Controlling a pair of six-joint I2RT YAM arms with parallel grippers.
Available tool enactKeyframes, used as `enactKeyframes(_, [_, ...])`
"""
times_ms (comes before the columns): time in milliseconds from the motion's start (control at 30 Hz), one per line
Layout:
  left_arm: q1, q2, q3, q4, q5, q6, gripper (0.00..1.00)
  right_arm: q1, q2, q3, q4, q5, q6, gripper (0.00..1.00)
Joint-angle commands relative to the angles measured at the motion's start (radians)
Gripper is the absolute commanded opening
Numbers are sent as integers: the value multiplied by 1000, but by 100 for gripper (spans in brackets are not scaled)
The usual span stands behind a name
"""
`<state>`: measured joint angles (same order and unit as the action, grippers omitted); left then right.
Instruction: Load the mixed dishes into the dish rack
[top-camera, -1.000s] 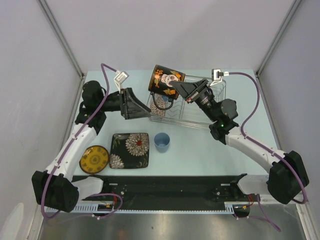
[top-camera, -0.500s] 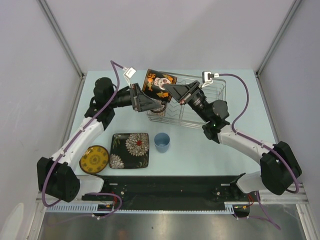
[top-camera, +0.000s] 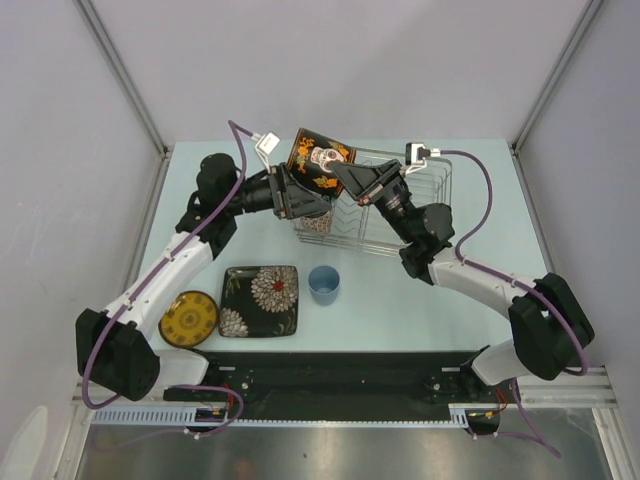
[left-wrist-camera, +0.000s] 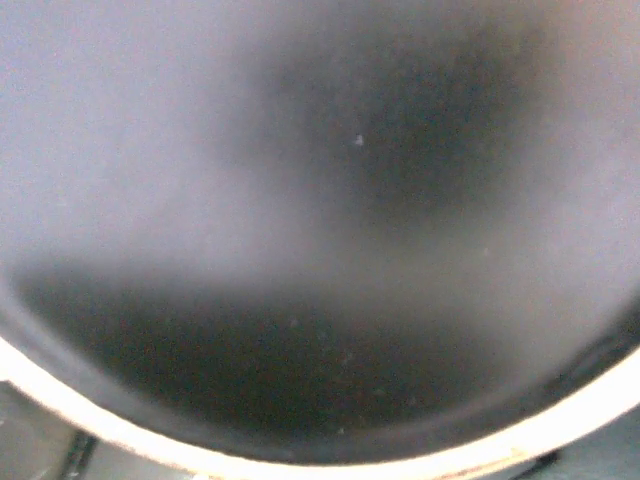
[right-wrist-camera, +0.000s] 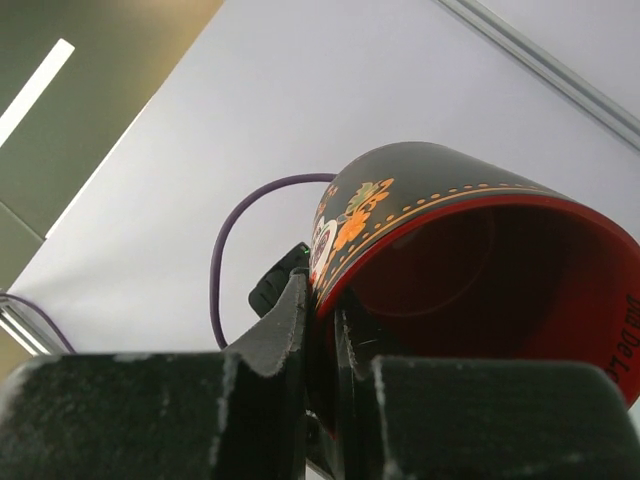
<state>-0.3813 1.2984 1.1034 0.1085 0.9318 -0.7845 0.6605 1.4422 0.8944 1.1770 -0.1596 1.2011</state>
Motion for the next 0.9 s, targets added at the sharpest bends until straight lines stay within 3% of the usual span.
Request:
enactKeyframes(0, [-33, -16, 55, 60, 22, -10, 69, 44, 7, 71, 211, 14, 18, 0])
enactKeyframes(33, [-33, -16, 55, 69, 24, -15, 65, 50, 15, 72, 216, 15, 18, 0])
enactKeyframes(200, [-30, -22, 70, 89, 44, -42, 27, 68, 41, 71, 225, 6, 14, 0])
enactKeyframes(333, [-28, -25, 84, 109, 61, -70, 20, 77, 66, 71, 230, -8, 26, 0])
enactKeyframes(367, [-27, -27, 90, 102, 62, -64, 12, 76, 67, 72, 224, -14, 28, 1])
enactKeyframes(467, [-18, -30, 96, 66, 53, -39, 1, 64, 47, 71, 172, -47, 32, 18])
enactKeyframes(700, [21, -36, 99, 62, 58, -35, 0, 7, -35, 41, 23, -96, 14, 40])
enactKeyframes(867, [59, -42, 104, 63, 67, -44, 0, -47, -117, 14, -140, -148, -15, 66])
